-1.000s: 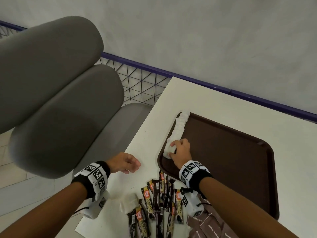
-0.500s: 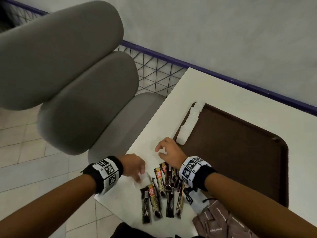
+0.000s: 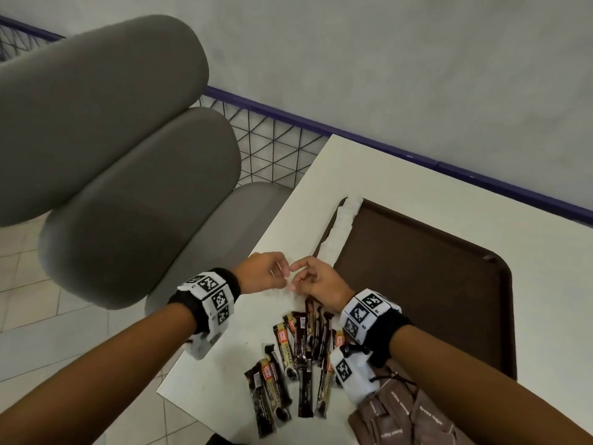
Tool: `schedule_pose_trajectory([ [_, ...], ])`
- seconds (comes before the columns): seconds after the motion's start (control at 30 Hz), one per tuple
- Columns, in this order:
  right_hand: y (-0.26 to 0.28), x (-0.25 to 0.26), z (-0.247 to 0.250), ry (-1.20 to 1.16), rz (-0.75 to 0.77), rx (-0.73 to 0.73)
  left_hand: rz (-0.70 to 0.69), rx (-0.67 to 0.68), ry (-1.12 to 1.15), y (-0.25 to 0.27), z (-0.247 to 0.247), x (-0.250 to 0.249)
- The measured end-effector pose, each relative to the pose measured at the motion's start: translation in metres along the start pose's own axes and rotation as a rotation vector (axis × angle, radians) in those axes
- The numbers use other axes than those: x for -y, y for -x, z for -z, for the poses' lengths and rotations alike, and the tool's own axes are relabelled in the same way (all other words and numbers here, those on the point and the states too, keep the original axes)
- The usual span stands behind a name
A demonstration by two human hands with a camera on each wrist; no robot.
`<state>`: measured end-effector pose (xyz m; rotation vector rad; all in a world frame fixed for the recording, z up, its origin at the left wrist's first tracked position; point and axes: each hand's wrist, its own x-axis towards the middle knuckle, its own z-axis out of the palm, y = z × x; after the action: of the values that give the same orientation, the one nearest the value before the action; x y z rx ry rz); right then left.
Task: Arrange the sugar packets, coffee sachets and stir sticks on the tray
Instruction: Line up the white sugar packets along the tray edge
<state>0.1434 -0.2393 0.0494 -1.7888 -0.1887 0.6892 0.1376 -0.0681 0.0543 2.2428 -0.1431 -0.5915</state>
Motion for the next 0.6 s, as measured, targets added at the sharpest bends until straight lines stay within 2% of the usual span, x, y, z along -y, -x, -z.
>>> schedule_pose_trajectory([
  [0.17,0.001,-0.005,0.035,-0.146,0.004,-0.220,0.004,-0.047,0.218,-0.033,0.000,-0.016],
  [0.27,0.001,-0.012,0.046,-0.206,-0.010,-0.268,0.001,-0.074,0.279,-0.048,-0.004,-0.025],
  [0.37,0.000,-0.019,0.051,-0.046,-0.001,-0.288,-0.012,-0.060,0.266,-0.060,-0.010,-0.038],
  [0.43,-0.003,-0.023,0.053,0.039,0.029,-0.361,-0.020,-0.033,0.236,-0.066,-0.013,-0.045],
  [0.53,-0.005,-0.028,0.055,0.062,0.086,-0.505,0.009,-0.030,0.242,-0.073,-0.013,-0.048],
  [0.6,-0.004,-0.031,0.054,0.084,0.102,-0.496,0.032,-0.022,0.238,-0.076,-0.012,-0.046],
])
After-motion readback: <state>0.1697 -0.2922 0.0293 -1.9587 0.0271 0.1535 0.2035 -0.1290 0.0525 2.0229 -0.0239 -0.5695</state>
